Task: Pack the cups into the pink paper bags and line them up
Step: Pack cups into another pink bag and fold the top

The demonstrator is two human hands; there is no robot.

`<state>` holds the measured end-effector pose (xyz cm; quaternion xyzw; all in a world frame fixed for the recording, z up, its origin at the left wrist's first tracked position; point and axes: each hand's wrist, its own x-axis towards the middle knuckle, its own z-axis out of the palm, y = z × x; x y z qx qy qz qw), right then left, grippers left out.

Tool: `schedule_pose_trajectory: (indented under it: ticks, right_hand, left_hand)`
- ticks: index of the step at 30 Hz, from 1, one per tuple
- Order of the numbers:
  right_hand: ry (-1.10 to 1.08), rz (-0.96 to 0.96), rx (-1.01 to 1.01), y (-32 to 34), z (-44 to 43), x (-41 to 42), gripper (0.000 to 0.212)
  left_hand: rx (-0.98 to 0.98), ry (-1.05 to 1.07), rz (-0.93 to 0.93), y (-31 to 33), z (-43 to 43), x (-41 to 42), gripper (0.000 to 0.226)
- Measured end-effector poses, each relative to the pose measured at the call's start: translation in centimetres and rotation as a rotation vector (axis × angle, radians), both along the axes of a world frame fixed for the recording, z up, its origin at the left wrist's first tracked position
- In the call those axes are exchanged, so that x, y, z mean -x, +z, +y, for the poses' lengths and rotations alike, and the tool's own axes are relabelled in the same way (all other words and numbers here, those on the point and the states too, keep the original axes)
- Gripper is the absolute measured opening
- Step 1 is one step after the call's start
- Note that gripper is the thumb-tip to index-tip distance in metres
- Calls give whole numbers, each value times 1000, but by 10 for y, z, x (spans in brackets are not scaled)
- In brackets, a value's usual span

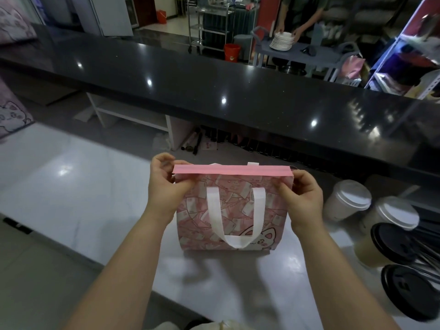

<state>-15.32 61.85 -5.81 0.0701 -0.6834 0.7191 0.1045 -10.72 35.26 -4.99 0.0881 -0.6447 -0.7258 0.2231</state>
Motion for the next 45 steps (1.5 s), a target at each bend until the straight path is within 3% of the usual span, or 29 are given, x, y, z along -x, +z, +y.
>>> schedule_pose_trajectory:
  ticks: [7, 22, 36, 39, 42, 45]
  right_hand:
    - [-52, -9, 47, 0, -8, 0, 53]
    - [48, -44, 137, 2, 4, 2, 34]
    - [108, -36, -27, 5, 11, 13, 20]
    - [155, -31, -50, 7, 16, 14, 22]
    - [140, 22, -171, 6, 19, 13, 36]
    - [170, 193, -417, 5, 21, 13, 70]
  left_hand:
    - [59, -37, 11, 2, 2, 0, 48]
    - [58, -35, 12, -2, 2, 0, 44]
    - [174, -125, -58, 4, -21, 5, 35]
    - [203, -109, -62, 3, -25, 3, 44]
    - [224, -118, -56, 0, -28, 1, 48]
    - [246, -138, -55, -1, -31, -1, 46]
